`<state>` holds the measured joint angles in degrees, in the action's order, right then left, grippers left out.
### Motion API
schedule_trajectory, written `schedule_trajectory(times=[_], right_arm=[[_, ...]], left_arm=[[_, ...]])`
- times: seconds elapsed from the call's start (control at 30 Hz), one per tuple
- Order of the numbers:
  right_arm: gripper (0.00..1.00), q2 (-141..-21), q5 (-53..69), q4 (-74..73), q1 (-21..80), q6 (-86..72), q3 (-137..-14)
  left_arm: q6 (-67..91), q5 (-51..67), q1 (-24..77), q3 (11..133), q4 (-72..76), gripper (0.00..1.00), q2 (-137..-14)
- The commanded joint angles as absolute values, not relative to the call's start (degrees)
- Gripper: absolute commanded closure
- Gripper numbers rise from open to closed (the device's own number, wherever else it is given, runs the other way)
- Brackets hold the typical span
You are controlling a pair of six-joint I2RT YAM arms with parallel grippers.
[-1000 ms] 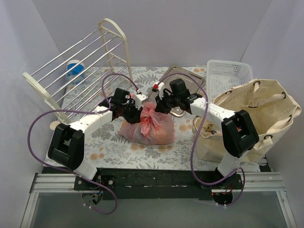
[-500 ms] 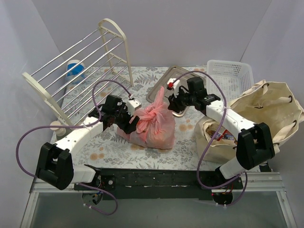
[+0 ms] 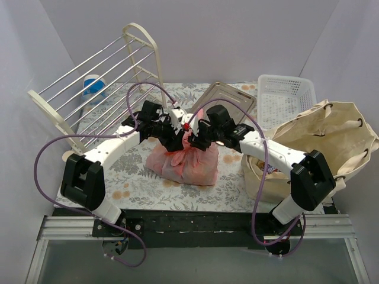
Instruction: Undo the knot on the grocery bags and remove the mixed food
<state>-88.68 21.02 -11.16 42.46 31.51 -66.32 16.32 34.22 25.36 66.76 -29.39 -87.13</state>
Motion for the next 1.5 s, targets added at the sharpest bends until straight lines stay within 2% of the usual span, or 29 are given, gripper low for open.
schedule_trajectory(times=[0.0, 0.07, 0.1, 0.13, 0.2, 0.23, 0.27, 0.3, 0.37, 0.53, 0.57, 0.6, 0.63, 0.7, 0.73, 0.8, 0.93, 1.3, 1.4, 1.47], right_arm=[[0.45, -90.35, 13.81, -6.59, 42.10, 32.43, -68.38], [0.47, -90.88, 13.01, -6.59, 42.19, 33.39, -67.33], [0.54, -91.05, 12.75, -6.85, 41.93, 34.70, -66.19], [0.72, -91.14, 12.66, -7.03, 41.66, 35.06, -65.57], [0.89, -90.44, 12.57, -7.03, 39.92, 34.02, -64.08], [0.98, -89.05, 12.22, -6.86, 39.21, 33.14, -62.68], [0.99, -88.08, 11.87, -6.42, 38.42, 32.44, -61.97], [0.99, -87.11, 11.43, -6.59, 36.67, 31.39, -61.35], [0.99, -84.03, 11.42, -7.55, 34.46, 30.77, -60.03], [0.99, -79.72, 11.16, -10.28, 24.62, 26.74, -57.48], [0.99, -79.54, 11.77, -10.72, 23.39, 26.11, -57.83], [0.99, -79.45, 13.95, -11.16, 21.99, 25.76, -58.09], [0.86, -78.93, 15.37, -12.03, 21.80, 25.75, -58.62], [0.68, -78.31, 21.06, -12.48, 21.88, 26.98, -59.76], [0.58, -77.88, 22.75, -11.87, 22.06, 26.98, -60.11], [0.51, -77.52, 25.65, -10.29, 23.72, 27.85, -60.99], [0.42, -79.00, 25.75, -8.01, 30.40, 35.14, -62.49], [0.40, -92.89, 24.17, -0.53, 38.14, 32.08, -71.10], [0.43, -96.32, 21.19, 1.58, 37.97, 31.12, -72.24], [0.67, -97.47, 20.74, 1.50, 37.71, 31.38, -72.16]], left_arm=[[16.34, 30.61, 25.49, 66.10, -28.04, 0.36, -88.94], [16.87, 28.92, 25.49, 64.87, -26.28, 0.41, -89.21], [16.79, 28.74, 25.40, 64.34, -26.11, 0.46, -89.12], [17.05, 28.13, 25.40, 64.07, -26.10, 0.57, -89.03], [17.40, 27.43, 25.23, 63.46, -26.19, 0.72, -88.33], [17.58, 25.42, 25.14, 63.11, -25.84, 0.90, -87.72], [17.84, 23.66, 25.05, 62.15, -24.88, 0.99, -85.89], [18.19, 21.29, 24.96, 60.92, -23.74, 1.00, -84.48], [18.11, 16.28, 23.91, 57.58, -22.24, 1.00, -81.41], [18.28, 13.27, 22.32, 50.56, -22.51, 1.00, -76.74], [18.63, 13.36, 22.41, 50.10, -22.15, 0.86, -76.21], [18.89, 13.79, 22.50, 50.45, -22.32, 0.67, -75.77], [19.33, 14.32, 22.50, 51.23, -22.85, 0.49, -76.02], [20.21, 18.16, 22.59, 55.44, -23.99, 0.37, -76.29], [20.13, 19.76, 22.67, 56.94, -24.52, 0.35, -76.29], [20.04, 24.23, 23.03, 59.49, -24.17, 0.31, -76.03], [20.04, 27.68, 23.91, 61.69, -22.33, 0.29, -76.28], [20.21, 27.25, 24.61, 59.42, -21.36, 0.32, -79.27], [19.60, 25.32, 24.61, 57.57, -19.96, 0.41, -79.72], [19.25, 23.39, 24.61, 56.34, -18.72, 0.52, -79.80]])
